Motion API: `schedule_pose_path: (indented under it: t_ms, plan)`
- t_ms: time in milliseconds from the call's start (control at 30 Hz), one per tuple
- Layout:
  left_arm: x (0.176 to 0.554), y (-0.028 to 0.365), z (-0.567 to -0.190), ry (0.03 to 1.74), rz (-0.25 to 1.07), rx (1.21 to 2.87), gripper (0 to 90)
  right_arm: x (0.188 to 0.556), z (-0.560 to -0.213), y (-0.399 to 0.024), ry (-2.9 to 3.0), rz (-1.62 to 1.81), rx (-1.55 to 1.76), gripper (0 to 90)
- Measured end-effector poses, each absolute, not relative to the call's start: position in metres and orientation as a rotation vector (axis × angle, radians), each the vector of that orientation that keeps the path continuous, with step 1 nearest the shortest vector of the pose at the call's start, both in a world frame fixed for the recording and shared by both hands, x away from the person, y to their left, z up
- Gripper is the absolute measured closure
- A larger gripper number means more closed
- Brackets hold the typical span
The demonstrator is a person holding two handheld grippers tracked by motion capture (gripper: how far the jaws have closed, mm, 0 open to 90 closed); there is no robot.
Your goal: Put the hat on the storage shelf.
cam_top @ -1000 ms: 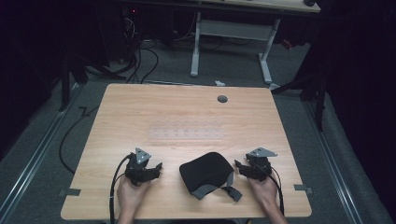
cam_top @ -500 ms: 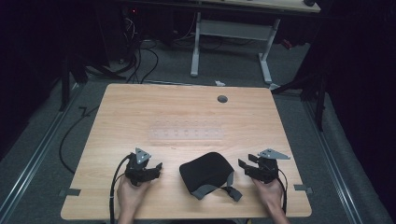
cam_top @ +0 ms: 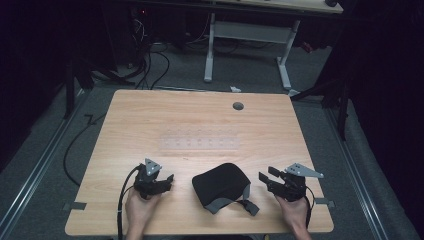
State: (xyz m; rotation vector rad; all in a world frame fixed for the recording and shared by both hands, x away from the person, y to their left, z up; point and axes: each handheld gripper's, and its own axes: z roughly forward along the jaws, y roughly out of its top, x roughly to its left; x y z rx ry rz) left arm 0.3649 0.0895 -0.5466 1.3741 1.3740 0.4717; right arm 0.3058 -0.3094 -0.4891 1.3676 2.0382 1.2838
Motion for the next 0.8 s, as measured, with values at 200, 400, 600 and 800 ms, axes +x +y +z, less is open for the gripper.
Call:
schedule_pose_path:
  t_ms: [200, 400, 600, 800]
  plan:
    - [0.365, 0.090, -0.547, 1.374, 0.472, 1.374, 30.0, 0.301, -0.483, -0.301, 2.102, 1.339, 1.332, 48.2]
    - [0.365, 0.089, -0.547, 1.374, 0.472, 1.374, 29.9, 0.299, -0.477, -0.290, 2.134, 1.341, 1.281, 47.2]
    - [0.365, 0.089, -0.547, 1.372, 0.470, 1.376, 29.7, 0.300, -0.478, -0.277, 2.185, 1.311, 1.243, 46.6]
    - [0.365, 0.089, -0.547, 1.372, 0.470, 1.376, 29.6, 0.303, -0.482, -0.268, 2.221, 1.304, 1.244, 46.5]
